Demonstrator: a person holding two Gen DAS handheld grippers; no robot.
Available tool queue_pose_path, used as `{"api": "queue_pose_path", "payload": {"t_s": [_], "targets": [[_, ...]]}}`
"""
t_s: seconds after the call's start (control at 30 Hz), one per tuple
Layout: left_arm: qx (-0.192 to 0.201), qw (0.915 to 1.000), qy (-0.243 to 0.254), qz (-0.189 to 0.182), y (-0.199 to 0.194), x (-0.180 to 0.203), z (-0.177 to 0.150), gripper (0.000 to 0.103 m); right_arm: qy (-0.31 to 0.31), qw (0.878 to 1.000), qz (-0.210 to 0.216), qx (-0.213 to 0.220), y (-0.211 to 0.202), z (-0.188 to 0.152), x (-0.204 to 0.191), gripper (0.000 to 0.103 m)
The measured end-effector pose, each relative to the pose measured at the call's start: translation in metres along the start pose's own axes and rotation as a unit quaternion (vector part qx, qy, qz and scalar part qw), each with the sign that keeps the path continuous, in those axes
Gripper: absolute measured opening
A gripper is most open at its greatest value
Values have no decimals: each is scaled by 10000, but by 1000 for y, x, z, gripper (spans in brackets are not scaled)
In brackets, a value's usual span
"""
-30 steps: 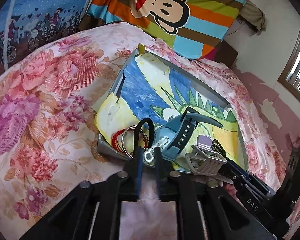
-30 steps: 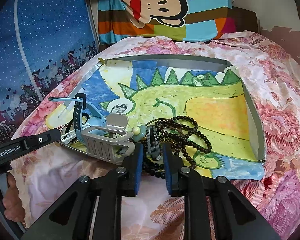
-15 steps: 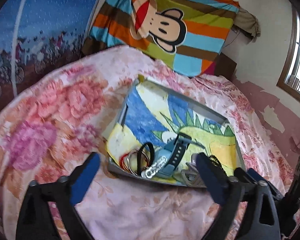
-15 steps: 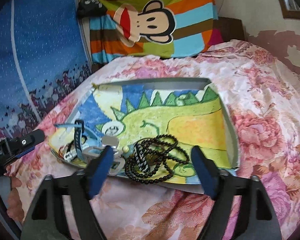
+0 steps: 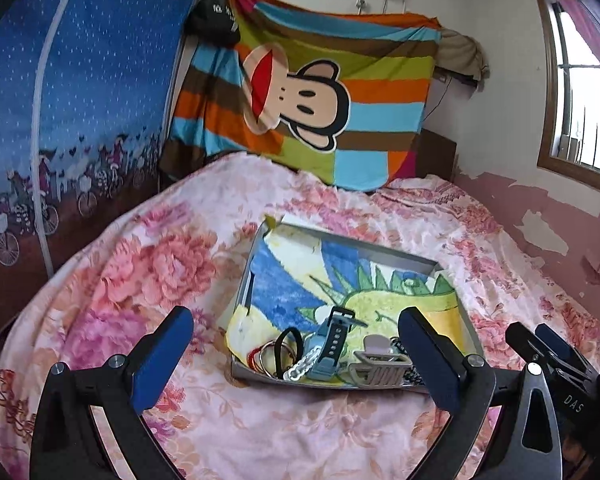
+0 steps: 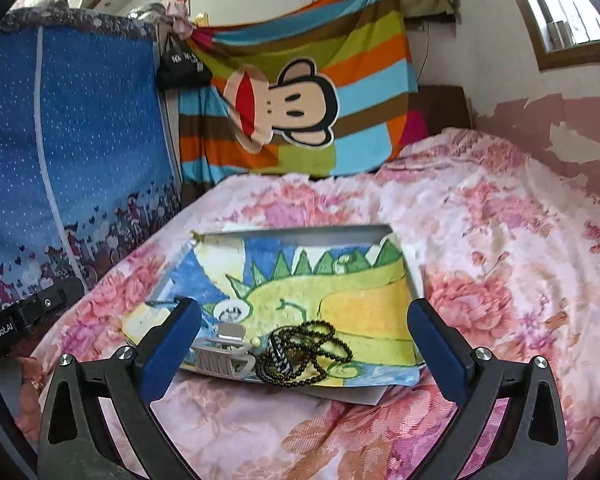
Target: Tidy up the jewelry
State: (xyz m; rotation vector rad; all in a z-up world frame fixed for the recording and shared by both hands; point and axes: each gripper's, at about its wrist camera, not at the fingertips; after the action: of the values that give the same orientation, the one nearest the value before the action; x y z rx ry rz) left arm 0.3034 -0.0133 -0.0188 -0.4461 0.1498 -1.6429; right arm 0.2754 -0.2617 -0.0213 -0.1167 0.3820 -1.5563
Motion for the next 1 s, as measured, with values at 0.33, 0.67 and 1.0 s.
{"api": "queue_pose_path", "payload": {"t_s": [0.33, 0.67, 1.0], "targets": [[383, 9992, 60, -123, -34, 5, 11, 103, -6, 9992, -37, 409, -42, 7, -6, 101], [554, 9982, 46, -225, -65, 11, 10, 103, 22, 9984, -103, 550, -80, 4, -13, 102], [381, 9991, 40, -190, -116, 10, -21, 103, -137, 9988, -49, 459, -139, -7, -19, 102]]}}
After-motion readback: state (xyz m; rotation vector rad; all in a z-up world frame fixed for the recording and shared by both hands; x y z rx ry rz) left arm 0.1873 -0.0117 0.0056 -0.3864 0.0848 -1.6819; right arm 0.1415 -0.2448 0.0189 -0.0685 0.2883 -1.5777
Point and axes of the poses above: each gripper's, at about its wrist camera, not at the fingertips, and y roughly the way its jaws point, x to its right, z to its top, and after that the axes turned 3 degrees about x, right-handed
